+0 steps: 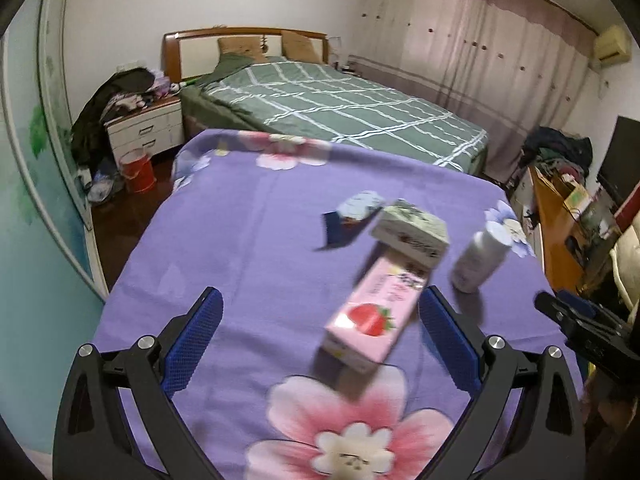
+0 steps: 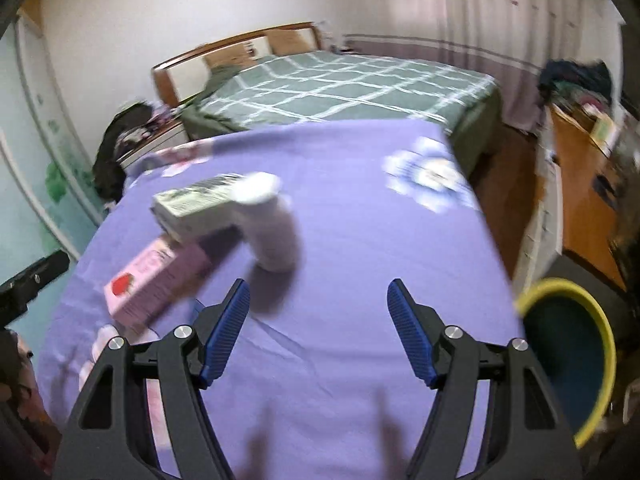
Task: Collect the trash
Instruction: 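Reach the right tool to the white pill bottle and grasp it, then carry the pill bottle with the right tool into the bin and release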
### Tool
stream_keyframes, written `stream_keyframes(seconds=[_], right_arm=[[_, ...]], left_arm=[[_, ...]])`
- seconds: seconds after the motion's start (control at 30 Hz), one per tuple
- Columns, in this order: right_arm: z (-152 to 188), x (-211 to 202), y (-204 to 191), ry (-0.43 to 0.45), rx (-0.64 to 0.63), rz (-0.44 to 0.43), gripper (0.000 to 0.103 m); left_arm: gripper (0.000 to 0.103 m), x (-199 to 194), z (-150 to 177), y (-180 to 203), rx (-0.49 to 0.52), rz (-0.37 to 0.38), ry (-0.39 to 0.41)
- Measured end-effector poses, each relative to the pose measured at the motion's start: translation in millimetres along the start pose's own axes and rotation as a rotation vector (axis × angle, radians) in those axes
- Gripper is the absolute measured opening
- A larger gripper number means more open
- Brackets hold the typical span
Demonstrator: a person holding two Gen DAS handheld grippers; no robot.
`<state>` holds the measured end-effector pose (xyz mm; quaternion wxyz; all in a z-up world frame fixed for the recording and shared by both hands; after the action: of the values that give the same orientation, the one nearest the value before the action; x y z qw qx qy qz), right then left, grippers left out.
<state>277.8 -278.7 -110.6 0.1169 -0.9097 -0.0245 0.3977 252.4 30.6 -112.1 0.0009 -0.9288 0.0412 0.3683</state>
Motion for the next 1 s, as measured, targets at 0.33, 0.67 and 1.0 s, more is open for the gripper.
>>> stream_keyframes(seconds=[0.33,0.67,1.0], right_arm=[[-24.8,57.1,-36.3,-0.009,0.004,0.074,0.068],[-25.2,66.9,-27.0,-0.037,0.034,0.088,0.045],[-19.6,27.2,3.2,0.000,0.077,0.097,0.045]], left_arm=[[0.097,19.9,-1.0,-11.4,-0.016,0.046,-0.008],[0.097,33.9,-7.0,5.6,0.008,0.094,-0.018],[0.097,39.1,-13.2,19.5,0.039,0.118,-0.021]])
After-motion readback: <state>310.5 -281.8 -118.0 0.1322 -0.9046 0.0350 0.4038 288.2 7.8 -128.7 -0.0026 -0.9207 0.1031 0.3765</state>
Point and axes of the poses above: each gripper's, at about its wrist camera, not at the fingertips, and x roughly the way its jaws point, y to its right, z to its underside, the point moved 4 cm from there along x, roughly the way its jaws point, and after that the axes turned 10 degrees about x, right-handed, at the moved point
